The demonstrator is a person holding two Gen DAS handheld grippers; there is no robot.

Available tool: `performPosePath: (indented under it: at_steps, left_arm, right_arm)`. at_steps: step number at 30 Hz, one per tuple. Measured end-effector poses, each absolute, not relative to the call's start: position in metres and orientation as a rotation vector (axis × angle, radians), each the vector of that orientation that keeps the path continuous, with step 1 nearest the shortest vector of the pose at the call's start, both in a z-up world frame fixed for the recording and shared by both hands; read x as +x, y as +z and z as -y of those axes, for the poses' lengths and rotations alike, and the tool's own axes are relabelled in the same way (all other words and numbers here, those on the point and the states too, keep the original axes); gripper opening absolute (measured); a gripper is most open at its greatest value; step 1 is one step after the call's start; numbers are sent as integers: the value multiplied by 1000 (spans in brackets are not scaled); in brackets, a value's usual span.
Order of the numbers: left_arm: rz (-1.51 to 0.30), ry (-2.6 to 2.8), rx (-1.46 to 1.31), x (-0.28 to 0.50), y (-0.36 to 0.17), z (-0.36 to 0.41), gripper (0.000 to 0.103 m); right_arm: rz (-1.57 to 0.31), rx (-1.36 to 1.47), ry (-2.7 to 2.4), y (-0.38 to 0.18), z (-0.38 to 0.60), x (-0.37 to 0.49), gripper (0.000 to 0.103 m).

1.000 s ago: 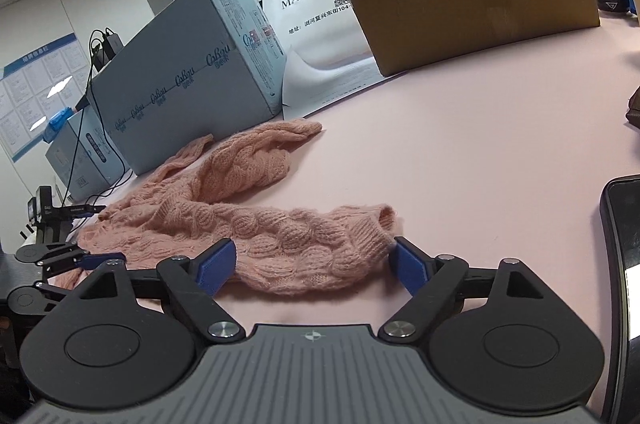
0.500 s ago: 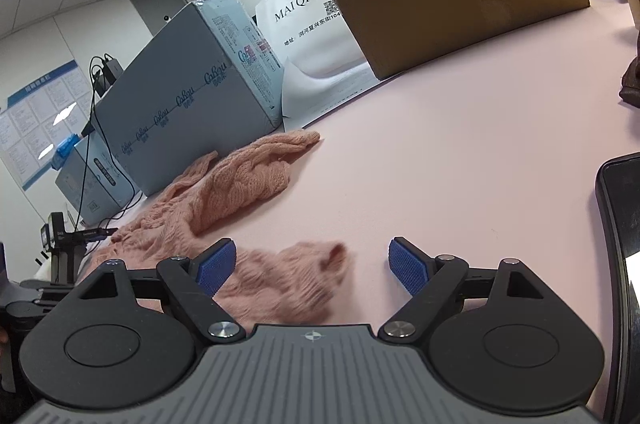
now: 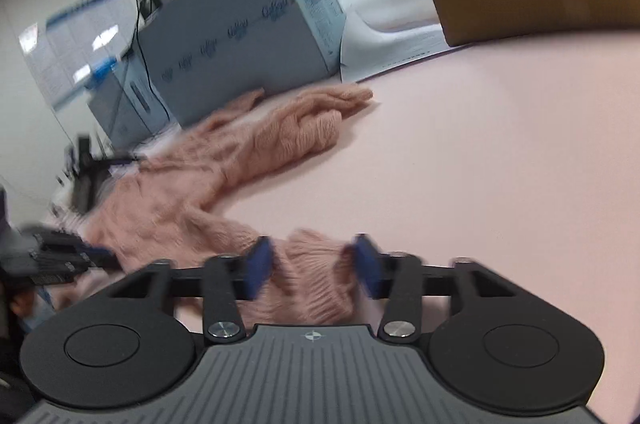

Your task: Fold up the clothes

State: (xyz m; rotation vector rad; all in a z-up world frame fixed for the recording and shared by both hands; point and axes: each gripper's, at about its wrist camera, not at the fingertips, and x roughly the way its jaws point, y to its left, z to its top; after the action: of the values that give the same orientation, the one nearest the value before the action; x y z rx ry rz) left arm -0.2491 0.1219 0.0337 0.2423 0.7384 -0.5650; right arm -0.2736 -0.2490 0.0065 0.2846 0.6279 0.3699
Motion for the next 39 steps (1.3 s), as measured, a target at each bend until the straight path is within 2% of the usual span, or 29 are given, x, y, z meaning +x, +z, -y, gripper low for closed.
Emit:
performPosePath:
  at_steps: [3, 7, 13, 16, 18, 19, 20, 21, 22, 23, 25, 29, 34, 38, 39]
  left_arm:
    - [-738, -568, 237, -248, 33, -123, 8]
    - [-734, -572, 241, -248, 32, -122, 8]
    - [-725, -577, 245, -248, 30, -123, 8]
    - [-722, -582, 230, -248, 31, -126, 11]
    - [-696, -584, 239, -251, 37, -127, 18]
    - [-654, -585, 241, -253, 46, -127, 29]
    - [-613, -586, 243, -255, 54, -128, 45]
    - [-571, -586, 245, -258, 62, -129, 53]
    - [-530, -586, 246, -260, 70, -129, 75]
    - [-489, -587, 248, -262, 78, -130, 88]
    - [-431, -595, 243, -262, 90, -127, 88]
    - [-459, -669, 207, -240, 86, -100, 88]
    - [-602, -632, 348, -198, 31, -57, 88]
    - [-648, -684, 207, -178, 12, -72, 90]
    - [-640, -690, 210, -179, 11, -74, 91]
  right_arm:
    - [-604, 318, 361, 7, 254, -276, 8]
    - [-449, 348, 271, 25, 270, -299, 8]
    - [-535, 200, 66, 19, 273, -298, 4]
    - [-550, 280, 68, 13, 290, -300, 4]
    - [-510, 280, 92, 17, 291, -306, 8]
    - [-485, 260, 107, 21, 288, -309, 9]
    - [-460, 239, 122, 25, 286, -312, 9]
    - [-449, 228, 137, 27, 284, -313, 9]
    - [-441, 214, 185, 30, 277, -316, 9]
    - [-443, 207, 236, 31, 270, -316, 10]
    - [-472, 215, 305, 27, 259, -310, 19]
    - [-575, 198, 313, 14, 237, -297, 19]
    - [-582, 118, 241, 11, 236, -305, 16]
    - [-598, 101, 235, 13, 239, -306, 17]
    - [-605, 110, 234, 13, 240, -304, 20]
